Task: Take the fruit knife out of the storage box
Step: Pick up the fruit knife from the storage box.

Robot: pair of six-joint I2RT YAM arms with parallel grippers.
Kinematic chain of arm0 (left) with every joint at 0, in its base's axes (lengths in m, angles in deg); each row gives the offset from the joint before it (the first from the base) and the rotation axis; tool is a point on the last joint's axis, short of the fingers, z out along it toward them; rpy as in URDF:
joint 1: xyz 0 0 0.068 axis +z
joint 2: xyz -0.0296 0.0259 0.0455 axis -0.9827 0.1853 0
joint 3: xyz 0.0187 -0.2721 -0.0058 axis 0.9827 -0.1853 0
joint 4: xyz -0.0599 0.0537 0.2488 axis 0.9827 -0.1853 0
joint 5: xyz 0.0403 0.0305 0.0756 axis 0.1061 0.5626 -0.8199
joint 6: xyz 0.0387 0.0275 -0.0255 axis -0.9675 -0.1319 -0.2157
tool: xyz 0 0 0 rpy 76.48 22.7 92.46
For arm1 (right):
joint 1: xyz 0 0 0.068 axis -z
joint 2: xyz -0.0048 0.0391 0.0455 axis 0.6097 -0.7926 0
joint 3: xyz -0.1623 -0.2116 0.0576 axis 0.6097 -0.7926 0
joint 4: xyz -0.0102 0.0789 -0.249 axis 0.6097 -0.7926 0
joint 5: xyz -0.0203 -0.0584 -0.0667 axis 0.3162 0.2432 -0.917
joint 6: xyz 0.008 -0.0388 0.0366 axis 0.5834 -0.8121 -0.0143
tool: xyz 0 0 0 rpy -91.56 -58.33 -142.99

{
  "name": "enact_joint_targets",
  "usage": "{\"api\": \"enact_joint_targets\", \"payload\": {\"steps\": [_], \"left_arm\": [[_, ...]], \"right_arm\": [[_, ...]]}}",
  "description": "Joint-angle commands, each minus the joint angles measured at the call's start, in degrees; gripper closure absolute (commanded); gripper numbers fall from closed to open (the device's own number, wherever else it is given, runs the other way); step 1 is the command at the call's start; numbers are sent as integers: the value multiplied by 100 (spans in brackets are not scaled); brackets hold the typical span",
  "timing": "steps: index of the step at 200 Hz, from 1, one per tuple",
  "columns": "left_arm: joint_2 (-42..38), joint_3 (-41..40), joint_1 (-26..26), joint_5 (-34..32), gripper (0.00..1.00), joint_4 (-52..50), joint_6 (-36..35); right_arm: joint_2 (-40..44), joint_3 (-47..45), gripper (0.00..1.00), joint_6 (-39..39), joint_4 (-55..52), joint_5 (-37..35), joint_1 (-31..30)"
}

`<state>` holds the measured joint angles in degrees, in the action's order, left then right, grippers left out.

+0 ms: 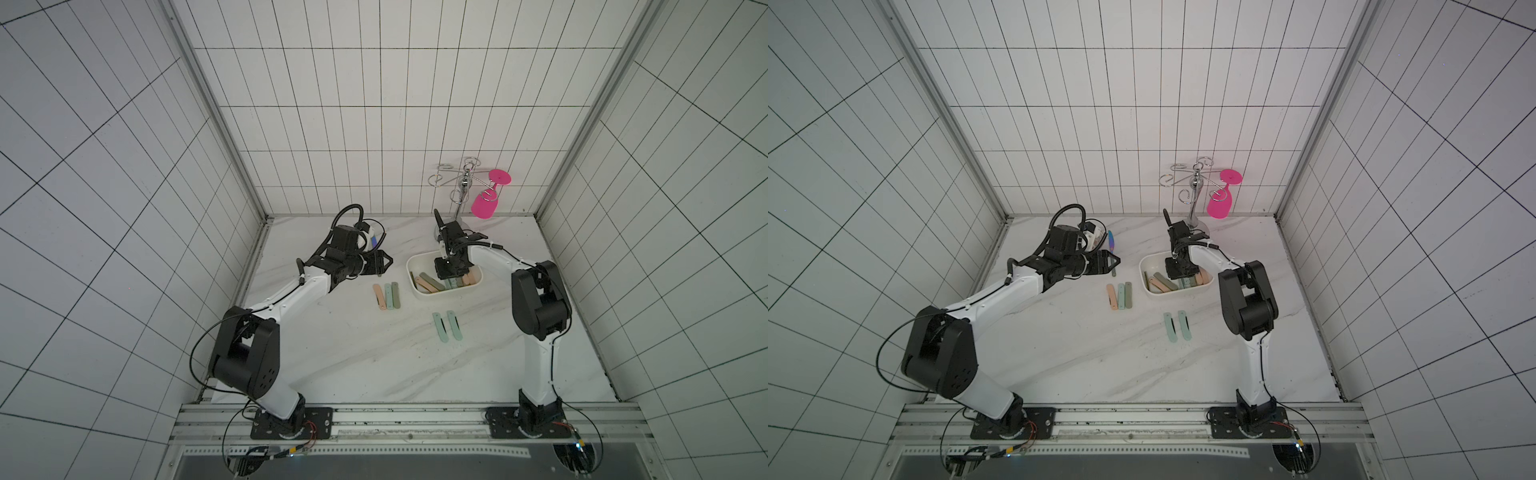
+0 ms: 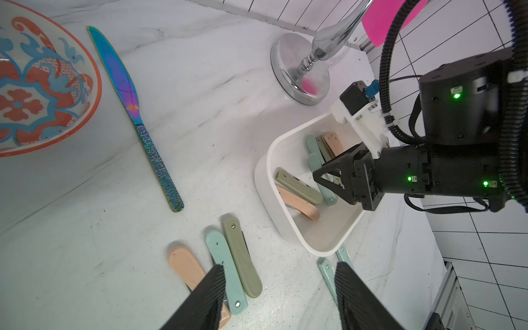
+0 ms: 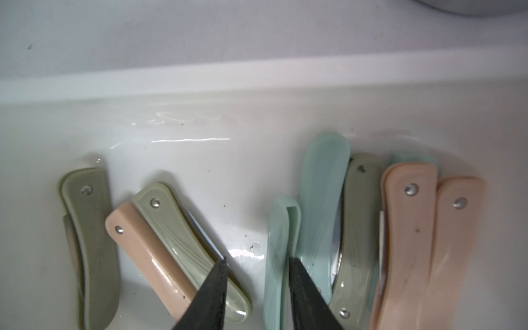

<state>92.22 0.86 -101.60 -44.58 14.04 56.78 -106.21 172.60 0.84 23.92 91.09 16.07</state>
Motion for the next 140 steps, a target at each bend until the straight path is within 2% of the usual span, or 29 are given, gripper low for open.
{"api": "enact_joint_targets", "payload": {"steps": [1,55,87,106,126,140], "left_arm": [[-69,-51,22,31,36,115,15],[-96,-79,26,-4,36,73,15],[-78,-76,27,0,36,77,15],[-69,-72,25,0,36,74,15],[-54,-59,23,-5,36,79,15],[-45,-59,23,4,36,88,15]], "right_arm": [[-170,207,59,-45,-135,-81,-29],[-378,251,61,-29,-114,-2,-28],[-398,215,72,-20,-100,5,-29],[-394,217,71,-19,-100,29,-28],[-454,257,63,-20,-100,17,-32],[-518,292,63,-21,-100,-20,-39]]}}
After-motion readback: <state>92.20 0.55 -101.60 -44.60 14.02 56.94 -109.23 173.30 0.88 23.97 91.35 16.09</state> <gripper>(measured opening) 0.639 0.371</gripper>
